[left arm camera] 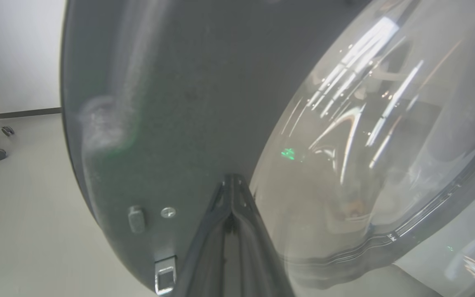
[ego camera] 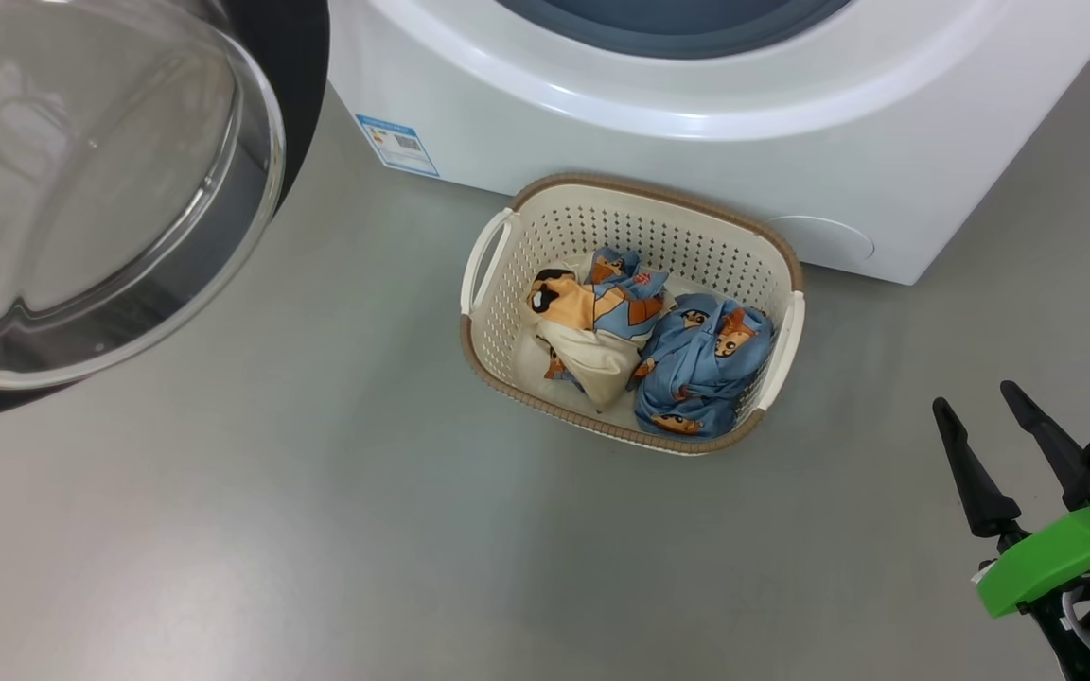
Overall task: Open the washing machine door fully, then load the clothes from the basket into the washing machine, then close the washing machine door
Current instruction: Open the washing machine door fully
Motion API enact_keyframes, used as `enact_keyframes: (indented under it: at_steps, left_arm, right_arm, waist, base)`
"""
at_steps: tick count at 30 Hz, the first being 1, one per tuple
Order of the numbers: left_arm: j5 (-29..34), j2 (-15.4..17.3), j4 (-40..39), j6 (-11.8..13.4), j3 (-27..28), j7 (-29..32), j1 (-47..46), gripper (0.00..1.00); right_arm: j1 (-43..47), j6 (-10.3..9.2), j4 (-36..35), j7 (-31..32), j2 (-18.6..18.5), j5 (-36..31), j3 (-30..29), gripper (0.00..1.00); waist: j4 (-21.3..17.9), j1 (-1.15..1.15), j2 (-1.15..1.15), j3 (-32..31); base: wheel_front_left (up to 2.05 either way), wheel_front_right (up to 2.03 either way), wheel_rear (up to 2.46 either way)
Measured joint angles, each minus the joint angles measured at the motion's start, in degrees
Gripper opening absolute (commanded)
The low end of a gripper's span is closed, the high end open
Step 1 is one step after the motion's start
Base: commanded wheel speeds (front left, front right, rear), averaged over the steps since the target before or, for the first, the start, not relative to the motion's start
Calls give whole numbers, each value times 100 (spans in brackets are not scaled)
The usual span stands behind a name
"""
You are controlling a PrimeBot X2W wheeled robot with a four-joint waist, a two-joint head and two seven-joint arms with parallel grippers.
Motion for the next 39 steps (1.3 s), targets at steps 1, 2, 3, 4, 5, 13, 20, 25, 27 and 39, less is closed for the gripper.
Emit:
enact_keyframes:
  at_steps: [1, 2, 3, 4, 5, 13, 20, 25, 27, 39]
  left_arm:
    - [12, -1, 11, -8, 27, 0, -1, 0]
    - [48, -2, 23, -31, 45, 0, -3, 0]
    - [82, -2, 42, -51, 65, 0, -3, 0]
    - [122, -2, 56, -56, 88, 0, -3, 0]
    - [166, -2, 64, -64, 105, 0, -2, 0]
    - [287, -113, -339, -210, 325, 0, 338, 0]
    - [338, -347, -895, -324, 375, 0, 910, 0]
    - [214, -591, -1488, -352, 359, 0, 1479, 0]
    - [121, -677, -1717, -356, 296, 0, 1772, 26]
    - [-396, -872, -2999, -356, -742, 0, 3148, 100]
  right_arm:
    - [0, 0, 12, 0, 0, 0, 2, 100]
    - [0, 0, 26, 0, 2, 0, 7, 100]
    - [0, 0, 45, 0, 8, 0, 15, 100]
    - [0, 0, 49, 0, 19, 0, 20, 100]
    - [0, 0, 49, 0, 31, 0, 21, 100]
    - [60, 0, 83, 0, 186, 25, 53, 100]
    - [224, 0, 109, 0, 259, 59, 58, 100]
    - [322, 0, 109, 0, 364, 103, 59, 100]
    - [403, 0, 104, 0, 385, 111, 54, 100]
    - [722, 0, 58, 0, 445, 157, -32, 100]
  waist:
    - [-2, 0, 0, -10]
    - [-3, 0, 0, -27]
    - [-5, 0, 0, -51]
    - [-10, 0, 0, -80]
    - [-15, 0, 0, -111]
    - [-60, 0, 0, -489]
    - [-85, 0, 0, -800]
    - [-117, 0, 0, -1030]
    - [-136, 0, 0, -1118]
    - [-434, 0, 0, -1448]
  base:
    - [0, 0, 0]
    - [0, 0, 0]
    - [0, 0, 0]
    - [0, 0, 0]
    - [0, 0, 0]
    - [0, 0, 0]
    - [0, 0, 0]
    - [0, 0, 0]
    - [0, 0, 0]
    - [0, 0, 0]
